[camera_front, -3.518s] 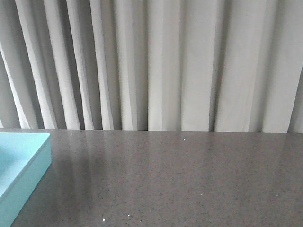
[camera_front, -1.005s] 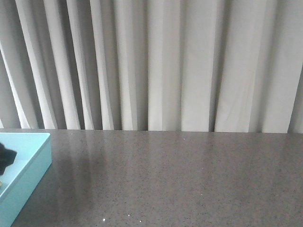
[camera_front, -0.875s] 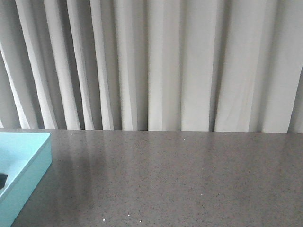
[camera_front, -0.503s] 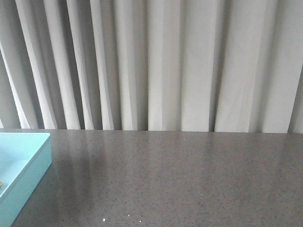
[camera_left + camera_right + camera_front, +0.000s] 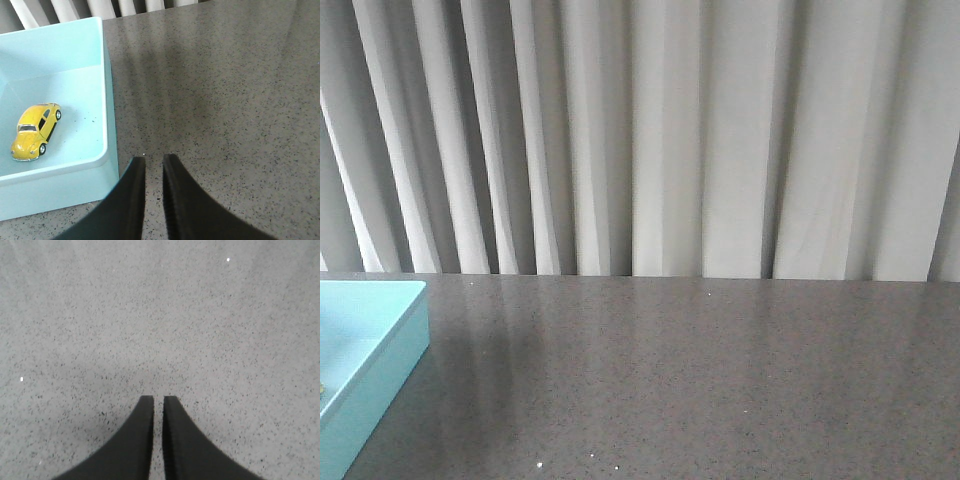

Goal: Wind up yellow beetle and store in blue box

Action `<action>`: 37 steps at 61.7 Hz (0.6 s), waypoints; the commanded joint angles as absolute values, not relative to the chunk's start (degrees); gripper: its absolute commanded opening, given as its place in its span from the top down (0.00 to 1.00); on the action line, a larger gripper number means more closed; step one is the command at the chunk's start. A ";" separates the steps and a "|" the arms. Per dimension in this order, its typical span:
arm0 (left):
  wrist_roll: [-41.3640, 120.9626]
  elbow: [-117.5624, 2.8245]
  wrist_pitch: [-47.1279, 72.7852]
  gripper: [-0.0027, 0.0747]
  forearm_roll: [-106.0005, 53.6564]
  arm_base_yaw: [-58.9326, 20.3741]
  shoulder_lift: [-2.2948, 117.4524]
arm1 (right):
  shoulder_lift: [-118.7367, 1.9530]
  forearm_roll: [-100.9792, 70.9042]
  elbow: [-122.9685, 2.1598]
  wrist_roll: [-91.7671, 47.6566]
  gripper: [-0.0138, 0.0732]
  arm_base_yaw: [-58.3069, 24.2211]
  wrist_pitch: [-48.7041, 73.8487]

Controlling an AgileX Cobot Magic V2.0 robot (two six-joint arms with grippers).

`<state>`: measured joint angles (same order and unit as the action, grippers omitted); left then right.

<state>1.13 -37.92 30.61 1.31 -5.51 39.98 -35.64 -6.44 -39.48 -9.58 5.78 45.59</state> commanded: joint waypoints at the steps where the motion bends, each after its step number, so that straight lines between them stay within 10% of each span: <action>1: 0.61 -39.30 27.00 0.95 1.19 -5.82 39.96 | -35.85 -6.51 -41.03 -9.60 0.85 5.69 43.29; 37: 0.57 -31.97 25.16 0.97 1.36 -5.53 28.89 | -35.85 -6.13 -41.03 -9.60 0.85 5.69 43.42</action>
<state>1.07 -34.02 29.90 1.67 -5.51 34.47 -35.64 -6.39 -39.48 -9.58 5.78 46.74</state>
